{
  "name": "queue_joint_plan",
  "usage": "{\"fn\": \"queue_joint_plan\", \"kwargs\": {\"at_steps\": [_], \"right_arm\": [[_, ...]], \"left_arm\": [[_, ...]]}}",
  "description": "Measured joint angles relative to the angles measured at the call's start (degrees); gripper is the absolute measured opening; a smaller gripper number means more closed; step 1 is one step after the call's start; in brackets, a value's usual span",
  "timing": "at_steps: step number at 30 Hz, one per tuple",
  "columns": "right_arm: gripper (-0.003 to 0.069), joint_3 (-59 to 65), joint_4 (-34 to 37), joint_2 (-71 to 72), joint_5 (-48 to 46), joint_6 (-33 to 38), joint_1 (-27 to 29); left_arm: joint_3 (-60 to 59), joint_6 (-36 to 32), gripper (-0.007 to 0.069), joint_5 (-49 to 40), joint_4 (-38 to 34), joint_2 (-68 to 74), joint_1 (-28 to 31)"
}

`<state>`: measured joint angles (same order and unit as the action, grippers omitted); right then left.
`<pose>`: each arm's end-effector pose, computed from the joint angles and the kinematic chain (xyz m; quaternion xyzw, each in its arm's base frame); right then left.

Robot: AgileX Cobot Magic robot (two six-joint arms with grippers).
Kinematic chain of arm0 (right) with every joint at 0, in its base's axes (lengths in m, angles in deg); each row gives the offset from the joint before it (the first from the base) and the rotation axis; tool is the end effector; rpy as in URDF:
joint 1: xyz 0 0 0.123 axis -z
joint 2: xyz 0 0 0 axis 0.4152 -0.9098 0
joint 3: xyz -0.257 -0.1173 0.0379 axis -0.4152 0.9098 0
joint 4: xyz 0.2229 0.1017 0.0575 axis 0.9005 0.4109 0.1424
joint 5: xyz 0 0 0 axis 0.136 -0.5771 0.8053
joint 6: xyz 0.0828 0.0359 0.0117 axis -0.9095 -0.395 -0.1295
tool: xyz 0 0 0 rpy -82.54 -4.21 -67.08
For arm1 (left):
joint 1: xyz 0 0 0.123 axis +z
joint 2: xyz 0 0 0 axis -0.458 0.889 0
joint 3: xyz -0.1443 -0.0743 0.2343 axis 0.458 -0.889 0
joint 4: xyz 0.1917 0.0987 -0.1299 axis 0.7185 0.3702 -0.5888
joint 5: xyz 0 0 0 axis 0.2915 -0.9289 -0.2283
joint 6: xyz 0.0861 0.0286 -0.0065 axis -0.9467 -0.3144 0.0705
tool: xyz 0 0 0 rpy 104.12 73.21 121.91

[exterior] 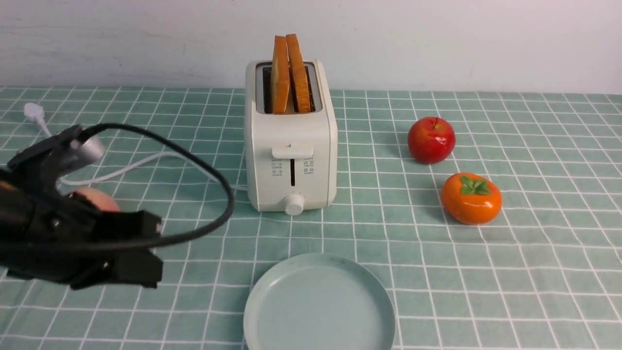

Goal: Take toasted bread from bread machine on blue coffee table place on plate.
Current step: 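Reach for a toast slice standing in the toaster with the left gripper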

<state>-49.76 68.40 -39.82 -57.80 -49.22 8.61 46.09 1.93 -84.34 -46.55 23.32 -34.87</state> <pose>0.0974 0.0474 0.3744 -0.0388 0.9023 0.2077 0.3757 0.2272 -0.0664 0.2932 -0.0418 0.9479 -0.2453 0.1989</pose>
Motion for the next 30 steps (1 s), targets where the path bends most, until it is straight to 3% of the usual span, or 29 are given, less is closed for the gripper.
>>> {"fn": "queue_joint_plan", "kwargs": {"at_steps": [7,16,20,21,22,23,24,26,30], "right_arm": [[0.0041,2.8,0.6,-2.8,0.5,1.5,-0.9],[0.0048,5.1,0.9,-2.8,1.9,1.7,-0.9],[0.0052,6.3,1.3,-2.8,3.3,1.7,-0.9],[0.0053,6.7,1.5,-2.8,4.2,1.7,-0.9],[0.0053,6.7,1.5,-2.8,4.3,1.7,-0.9],[0.0053,6.9,1.6,-2.8,4.9,1.7,-0.9],[0.0053,6.9,1.7,-2.8,5.1,1.7,-0.9],[0.0055,6.9,1.7,-2.8,6.3,1.7,-0.9],[0.0059,7.0,1.7,-2.8,7.2,1.7,-0.9]], "left_arm": [[17.2,7.6,-0.0014,0.8,7.1,12.6,-7.6],[35.8,3.6,-0.0005,5.3,7.5,26.0,-8.1],[42.1,-0.4,0.01,8.5,6.6,32.1,-8.1],[44.0,-1.5,0.0171,10.3,6.1,34.4,-8.1],[44.4,-1.6,0.018,10.5,6.1,34.7,-8.1],[45.5,-2.4,0.0248,12.2,5.7,36.5,-8.1],[45.8,-2.7,0.0268,13.1,5.4,37.2,-8.1],[46.6,-4.2,0.039,16.2,3.6,39.7,-8.1],[46.8,-6.9,0.0485,19.2,1.4,41.4,-8.1]]}}
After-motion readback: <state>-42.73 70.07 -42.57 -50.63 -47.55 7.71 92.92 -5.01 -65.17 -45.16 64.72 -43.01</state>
